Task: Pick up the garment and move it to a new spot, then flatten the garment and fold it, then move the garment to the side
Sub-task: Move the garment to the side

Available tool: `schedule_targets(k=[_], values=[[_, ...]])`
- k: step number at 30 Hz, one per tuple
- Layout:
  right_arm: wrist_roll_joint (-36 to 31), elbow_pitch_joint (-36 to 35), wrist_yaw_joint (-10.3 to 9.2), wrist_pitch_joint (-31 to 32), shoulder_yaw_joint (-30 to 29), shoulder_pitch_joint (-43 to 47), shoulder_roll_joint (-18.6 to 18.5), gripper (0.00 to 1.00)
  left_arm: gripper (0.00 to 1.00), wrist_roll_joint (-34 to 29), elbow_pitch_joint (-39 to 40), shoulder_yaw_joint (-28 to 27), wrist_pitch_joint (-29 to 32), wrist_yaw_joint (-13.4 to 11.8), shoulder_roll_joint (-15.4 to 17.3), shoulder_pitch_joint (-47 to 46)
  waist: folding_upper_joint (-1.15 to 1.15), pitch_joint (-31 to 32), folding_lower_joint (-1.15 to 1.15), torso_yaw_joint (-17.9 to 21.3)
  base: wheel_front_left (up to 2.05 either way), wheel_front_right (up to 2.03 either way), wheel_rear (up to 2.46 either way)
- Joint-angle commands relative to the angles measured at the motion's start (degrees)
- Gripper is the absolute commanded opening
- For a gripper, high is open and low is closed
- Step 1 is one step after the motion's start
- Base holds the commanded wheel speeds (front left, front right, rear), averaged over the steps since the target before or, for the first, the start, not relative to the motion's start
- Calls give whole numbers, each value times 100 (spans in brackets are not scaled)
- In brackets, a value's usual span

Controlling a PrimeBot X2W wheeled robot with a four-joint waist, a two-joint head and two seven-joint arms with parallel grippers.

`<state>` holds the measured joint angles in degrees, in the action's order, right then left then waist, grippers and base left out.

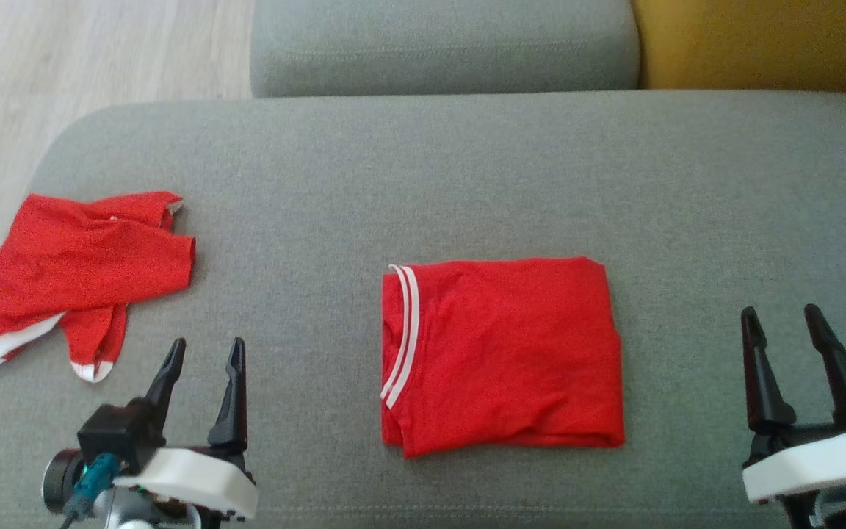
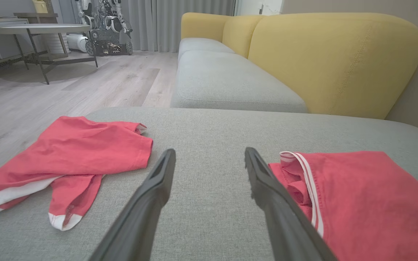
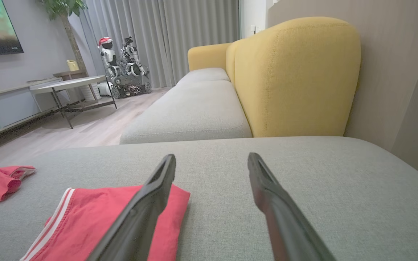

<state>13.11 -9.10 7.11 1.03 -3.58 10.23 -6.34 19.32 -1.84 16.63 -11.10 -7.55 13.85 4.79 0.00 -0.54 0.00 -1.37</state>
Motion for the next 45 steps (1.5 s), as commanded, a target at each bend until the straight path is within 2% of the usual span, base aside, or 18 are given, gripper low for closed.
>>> schedule_targets(k=[1, 7, 15, 20, 25, 26, 27, 28, 29, 34, 38, 45], values=[[-19, -192, 37, 7, 54, -202, -120, 100, 100, -15, 235, -189, -1, 3, 121, -354, 0, -139, 0, -58, 0, 0, 0], [13, -24, 37, 132, 19, -460, -218, 100, 100, -65, 266, -166, -74, 50, 115, -754, 0, -624, 0, -244, 0, 0, 0], [138, 629, 37, 312, 539, -975, -358, 100, 100, -136, 174, -24, -216, 205, -23, -1383, 0, -1248, 0, -544, 0, 0, 0], [215, 1132, 37, 718, 815, -1161, -488, 100, 100, -227, 39, 84, -305, 305, -115, -1686, 0, -1543, 0, -672, 0, 0, 0], [361, 1336, 37, 1275, 1018, -1190, -592, 100, 100, -286, -71, 99, -359, 348, -191, -1848, 0, -1687, 0, -677, 0, 0, 0], [396, 1343, 37, 1399, 1060, -1180, -617, 90, 100, -296, -91, 93, -365, 354, -201, -1871, 0, -1701, 0, -659, 0, 0, 0], [422, 1336, 37, 1513, 1099, -1173, -647, 44, 100, -302, -108, 85, -370, 362, -209, -1891, 0, -1715, 0, -636, 0, 0, 0], [455, 1308, 37, 1581, 1123, -1179, -668, 7, 100, -306, -122, 78, -374, 374, -217, -1912, 0, -1724, 0, -611, 0, 0, 0], [490, 1278, 37, 1629, 1139, -1189, -682, 0, 100, -311, -134, 70, -377, 385, -222, -1932, 0, -1730, 0, -583, 0, 0, 0], [603, 1127, 37, 1611, 1152, -1330, -751, 0, 100, -369, -159, 25, -386, 416, -225, -1997, 0, -1734, 0, -401, 0, 0, 0], [598, 1145, 37, 1485, 1044, -1714, -846, 0, 100, -433, -54, -68, -388, 406, -190, -1958, 0, -1721, 0, -3, 0, 0, 0], [741, 1684, 37, 1272, 577, -2600, -1033, 0, 100, -505, 15, -49, -389, 455, -164, -2043, 0, -1868, 0, 522, 0, 0, 0]])
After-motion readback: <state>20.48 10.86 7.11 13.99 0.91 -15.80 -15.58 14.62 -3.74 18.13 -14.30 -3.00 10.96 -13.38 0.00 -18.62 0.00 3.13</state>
